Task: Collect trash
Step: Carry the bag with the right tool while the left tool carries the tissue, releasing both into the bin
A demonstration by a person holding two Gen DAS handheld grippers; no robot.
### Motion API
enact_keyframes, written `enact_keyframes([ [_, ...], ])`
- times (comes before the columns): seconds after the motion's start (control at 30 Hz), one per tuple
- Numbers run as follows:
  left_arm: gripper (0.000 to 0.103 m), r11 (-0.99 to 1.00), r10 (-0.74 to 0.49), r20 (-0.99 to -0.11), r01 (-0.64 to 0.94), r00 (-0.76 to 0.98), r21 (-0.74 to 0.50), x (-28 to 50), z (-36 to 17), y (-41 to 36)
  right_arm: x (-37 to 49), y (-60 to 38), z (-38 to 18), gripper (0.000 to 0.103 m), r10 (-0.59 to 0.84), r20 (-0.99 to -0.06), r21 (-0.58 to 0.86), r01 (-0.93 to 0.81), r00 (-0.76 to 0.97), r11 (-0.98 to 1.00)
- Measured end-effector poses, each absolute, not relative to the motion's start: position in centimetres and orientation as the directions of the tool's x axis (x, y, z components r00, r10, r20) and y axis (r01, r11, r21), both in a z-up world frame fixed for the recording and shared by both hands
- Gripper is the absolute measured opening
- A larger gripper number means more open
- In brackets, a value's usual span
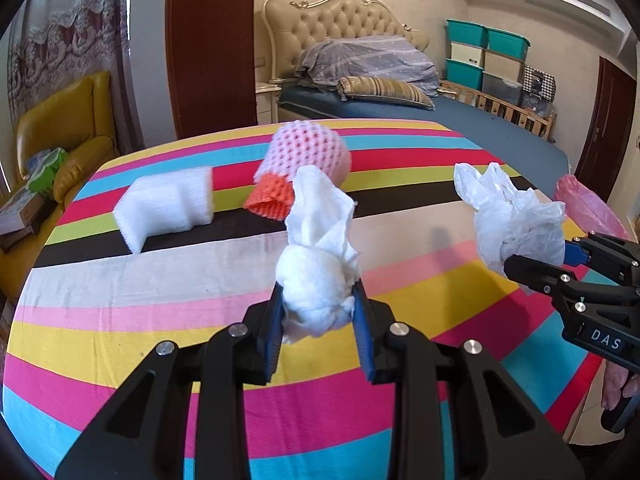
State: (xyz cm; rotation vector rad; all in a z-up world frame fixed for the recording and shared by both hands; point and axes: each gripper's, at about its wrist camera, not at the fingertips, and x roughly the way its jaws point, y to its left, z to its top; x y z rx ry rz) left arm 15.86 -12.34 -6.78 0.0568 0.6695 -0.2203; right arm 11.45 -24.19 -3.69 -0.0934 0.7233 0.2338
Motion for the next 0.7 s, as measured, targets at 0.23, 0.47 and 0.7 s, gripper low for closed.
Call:
enact_keyframes([
  [0.23,0.030,0.959,-0.230,-0.589,0.283,0.774,-0.002,15.0,-5.8,-14.5,9.4,-26.5,-2.6,0.042,0.162,-0.604,-0.011,-0.211,0.780,0.977],
  [0.47,0.031,0.918,-0.334,-0.574,0.397,0.748,-0.016,15.7,-4.5,-19.2,7.5,-32.1,-1.7,0.042,0.069,-0.572,0.000,-0.085,0.817,0.996],
  [0.7,0.031,0.829,-0.463,-0.559,0.559,0.688,0.000,15.6,-3.9,-27.2,5.3,-38.6,-1.1,0.042,-0.055,-0.555,-0.002,0.065,0.830,0.998],
])
